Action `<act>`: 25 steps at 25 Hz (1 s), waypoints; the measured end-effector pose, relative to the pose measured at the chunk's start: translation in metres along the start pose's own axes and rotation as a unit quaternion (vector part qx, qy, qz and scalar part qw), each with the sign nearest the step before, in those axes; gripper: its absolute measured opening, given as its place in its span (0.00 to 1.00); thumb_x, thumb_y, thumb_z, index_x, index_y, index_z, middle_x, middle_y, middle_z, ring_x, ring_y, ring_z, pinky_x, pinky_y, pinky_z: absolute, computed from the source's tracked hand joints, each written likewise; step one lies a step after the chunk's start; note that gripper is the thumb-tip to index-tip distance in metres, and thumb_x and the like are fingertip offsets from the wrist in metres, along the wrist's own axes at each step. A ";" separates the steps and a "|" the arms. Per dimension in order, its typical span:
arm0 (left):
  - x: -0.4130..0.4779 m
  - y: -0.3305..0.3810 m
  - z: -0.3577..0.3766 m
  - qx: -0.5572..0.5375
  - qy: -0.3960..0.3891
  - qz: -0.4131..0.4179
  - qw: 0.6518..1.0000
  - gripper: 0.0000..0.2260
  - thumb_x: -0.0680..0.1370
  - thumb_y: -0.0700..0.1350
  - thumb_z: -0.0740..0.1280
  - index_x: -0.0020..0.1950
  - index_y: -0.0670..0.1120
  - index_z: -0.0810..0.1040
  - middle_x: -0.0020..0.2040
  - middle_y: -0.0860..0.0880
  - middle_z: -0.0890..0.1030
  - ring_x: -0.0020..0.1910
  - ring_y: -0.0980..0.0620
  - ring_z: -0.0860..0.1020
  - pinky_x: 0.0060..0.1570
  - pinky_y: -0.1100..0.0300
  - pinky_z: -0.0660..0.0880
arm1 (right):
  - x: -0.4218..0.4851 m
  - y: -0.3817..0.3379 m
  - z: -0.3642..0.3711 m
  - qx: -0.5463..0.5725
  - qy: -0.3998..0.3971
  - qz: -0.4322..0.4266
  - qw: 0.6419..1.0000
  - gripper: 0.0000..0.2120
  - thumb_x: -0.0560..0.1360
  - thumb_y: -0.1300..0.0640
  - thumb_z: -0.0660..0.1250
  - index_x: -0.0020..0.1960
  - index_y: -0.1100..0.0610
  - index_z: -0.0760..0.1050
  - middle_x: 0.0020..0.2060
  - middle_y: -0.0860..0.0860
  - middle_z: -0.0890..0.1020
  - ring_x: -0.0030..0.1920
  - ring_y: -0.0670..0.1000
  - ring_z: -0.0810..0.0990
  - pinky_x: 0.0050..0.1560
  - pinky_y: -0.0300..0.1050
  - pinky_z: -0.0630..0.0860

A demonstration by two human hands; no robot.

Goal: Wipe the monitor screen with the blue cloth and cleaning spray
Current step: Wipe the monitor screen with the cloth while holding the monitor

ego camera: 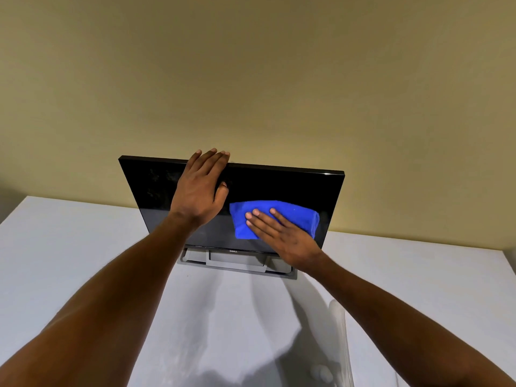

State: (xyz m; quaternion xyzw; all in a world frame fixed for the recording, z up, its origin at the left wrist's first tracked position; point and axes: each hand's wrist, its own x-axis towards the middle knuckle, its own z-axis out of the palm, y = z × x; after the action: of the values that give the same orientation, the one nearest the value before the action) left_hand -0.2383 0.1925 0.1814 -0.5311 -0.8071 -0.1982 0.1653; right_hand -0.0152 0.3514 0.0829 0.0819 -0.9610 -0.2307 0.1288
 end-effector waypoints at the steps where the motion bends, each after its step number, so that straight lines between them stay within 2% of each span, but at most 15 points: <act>1: 0.000 0.000 0.000 0.000 0.000 -0.001 1.000 0.28 0.79 0.49 0.59 0.80 0.43 0.68 0.77 0.44 0.74 0.80 0.44 0.67 0.83 0.45 0.56 | -0.008 -0.002 0.007 -0.004 -0.004 -0.030 1.000 0.34 0.79 0.70 0.44 0.85 0.62 0.45 0.85 0.56 0.47 0.84 0.57 0.47 0.83 0.57 0.50; 4: -0.001 0.001 -0.001 -0.001 -0.002 -0.001 1.000 0.29 0.79 0.49 0.59 0.80 0.43 0.68 0.77 0.44 0.74 0.80 0.44 0.67 0.82 0.44 0.57 | -0.035 0.002 0.021 -0.022 -0.019 -0.094 0.995 0.33 0.80 0.71 0.45 0.85 0.61 0.49 0.85 0.56 0.50 0.84 0.55 0.52 0.82 0.55 0.49; 6: -0.001 0.001 -0.002 0.001 -0.005 -0.002 1.000 0.29 0.79 0.49 0.59 0.80 0.42 0.68 0.77 0.44 0.74 0.80 0.44 0.67 0.82 0.44 0.57 | -0.047 0.012 0.015 -0.028 -0.019 -0.086 0.996 0.33 0.80 0.72 0.41 0.84 0.61 0.51 0.85 0.55 0.53 0.84 0.55 0.54 0.82 0.55 0.52; 8: 0.000 0.001 -0.002 0.003 -0.007 -0.001 1.000 0.29 0.79 0.48 0.59 0.80 0.42 0.68 0.77 0.44 0.74 0.80 0.44 0.67 0.83 0.45 0.56 | -0.056 0.026 0.003 -0.025 -0.011 -0.045 0.999 0.33 0.79 0.72 0.39 0.84 0.62 0.51 0.85 0.55 0.52 0.84 0.55 0.54 0.83 0.56 0.55; 11: 0.000 0.001 -0.004 0.013 -0.020 -0.003 1.000 0.29 0.80 0.49 0.58 0.81 0.43 0.67 0.78 0.44 0.73 0.80 0.45 0.66 0.83 0.46 0.55 | -0.056 0.049 -0.017 -0.018 0.005 0.064 0.998 0.35 0.78 0.68 0.47 0.85 0.61 0.49 0.85 0.54 0.49 0.84 0.56 0.50 0.83 0.59 0.49; 13: -0.001 0.001 -0.006 0.027 -0.029 -0.004 0.999 0.29 0.81 0.49 0.57 0.82 0.43 0.65 0.79 0.44 0.72 0.81 0.45 0.65 0.83 0.47 0.55 | -0.046 0.054 -0.028 -0.002 0.030 0.151 0.988 0.35 0.77 0.68 0.48 0.85 0.61 0.49 0.85 0.54 0.49 0.84 0.56 0.49 0.83 0.61 0.47; 15: -0.002 0.001 -0.007 0.042 -0.033 0.001 0.999 0.28 0.82 0.49 0.55 0.83 0.43 0.63 0.80 0.44 0.70 0.82 0.45 0.64 0.83 0.47 0.55 | -0.032 0.049 -0.034 -0.005 0.043 0.201 0.979 0.36 0.77 0.68 0.50 0.85 0.62 0.47 0.85 0.57 0.47 0.84 0.58 0.47 0.83 0.63 0.45; 19: -0.002 -0.013 -0.014 0.070 -0.045 0.033 0.996 0.27 0.85 0.51 0.51 0.83 0.42 0.62 0.81 0.43 0.69 0.82 0.45 0.64 0.83 0.48 0.57 | 0.005 0.036 -0.036 -0.007 0.067 0.229 0.971 0.41 0.76 0.68 0.60 0.84 0.63 0.45 0.84 0.60 0.44 0.84 0.61 0.45 0.83 0.64 0.42; 25: -0.022 -0.074 -0.034 0.084 -0.031 0.010 0.996 0.27 0.85 0.51 0.50 0.81 0.40 0.65 0.79 0.41 0.71 0.80 0.43 0.67 0.82 0.47 0.60 | 0.052 0.020 -0.042 -0.020 0.068 0.216 0.974 0.40 0.79 0.63 0.63 0.84 0.63 0.45 0.84 0.59 0.43 0.84 0.60 0.43 0.83 0.64 0.41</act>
State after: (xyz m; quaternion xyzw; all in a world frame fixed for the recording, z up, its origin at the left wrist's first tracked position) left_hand -0.2965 0.1321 0.1898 -0.5296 -0.8200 -0.1117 0.1863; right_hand -0.0549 0.3401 0.1390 -0.1143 -0.9402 -0.2101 0.2425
